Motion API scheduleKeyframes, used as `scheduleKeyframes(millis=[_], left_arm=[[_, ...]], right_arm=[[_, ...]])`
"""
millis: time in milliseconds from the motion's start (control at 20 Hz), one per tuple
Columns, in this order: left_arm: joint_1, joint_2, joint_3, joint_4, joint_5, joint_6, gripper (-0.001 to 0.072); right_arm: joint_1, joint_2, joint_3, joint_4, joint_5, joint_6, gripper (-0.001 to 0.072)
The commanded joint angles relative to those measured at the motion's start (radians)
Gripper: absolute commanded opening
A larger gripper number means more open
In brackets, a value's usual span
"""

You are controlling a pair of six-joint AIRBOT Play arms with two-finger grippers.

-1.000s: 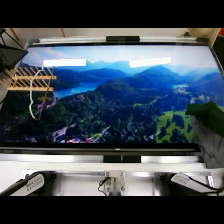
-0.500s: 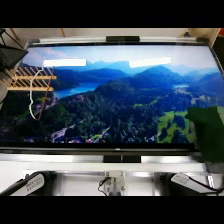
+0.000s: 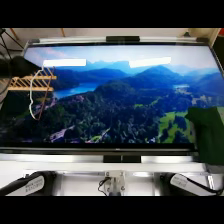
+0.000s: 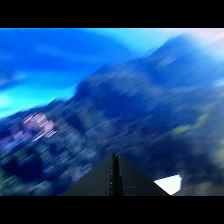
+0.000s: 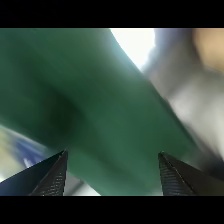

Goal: Fold the shirts.

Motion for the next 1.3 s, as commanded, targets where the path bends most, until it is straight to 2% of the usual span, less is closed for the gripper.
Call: scheduleKeyframes(millis=[0, 50, 100, 150, 200, 350, 650, 750, 800, 900, 1000, 1250], left_arm=[[-0.222, -0.077, 0.041, 0.679, -0.133, -0.232, 0.0041], [-0.264, -0.113, 0.041, 0.708, -0.178, -0.23, 0.0205], [-0.289, -0.144, 0.04, 0.686, -0.199, -0.248, 0.0616], [-0.306, -0.171, 0.04, 0.652, -0.212, -0.286, 0.0718], [-0.32, -0.187, 0.032, 0.616, -0.207, -0.286, 0.072], [-0.338, -0.177, -0.027, 0.567, -0.14, -0.286, 0.072], [-0.34, -0.166, -0.044, 0.557, -0.145, -0.285, 0.072], [-0.34, -0.116, -0.08, 0.54, -0.127, -0.259, 0.072], [-0.34, -0.074, -0.128, 0.539, -0.102, -0.263, 0.072], [-0.34, 0.027, -0.266, 0.53, -0.028, -0.327, 0.072], [-0.338, 0.084, -0.358, 0.531, 0.026, -0.339, 0.072], [-0.338, 0.086, -0.377, 0.553, 0.04, -0.335, 0.072]], right_arm=[[0.252, -0.015, 0.094, 0.114, -0.113, 0.058, 0.0663], [0.317, -0.042, 0.094, 0.149, -0.071, 0.082, 0.0663], [0.359, -0.073, 0.094, 0.22, -0.027, 0.091, 0.0663], [0.386, -0.104, 0.094, 0.294, 0.008, 0.09, 0.0663], [0.41, -0.133, 0.094, 0.334, 0.039, 0.092, 0.0663], [0.469, -0.171, 0.094, 0.298, 0.087, 0.113, 0.0663], [0.503, -0.171, 0.094, 0.317, 0.071, 0.113, 0.0663], [0.503, -0.171, 0.094, 0.317, 0.071, 0.113, 0.0663], [0.503, -0.171, 0.094, 0.317, 0.071, 0.113, 0.0663], [0.503, -0.171, 0.094, 0.317, 0.071, 0.113, 0.0663], [0.503, -0.171, 0.095, 0.317, 0.071, 0.113, 0.0663], [0.503, -0.171, 0.094, 0.317, 0.071, 0.113, 0.0663]])
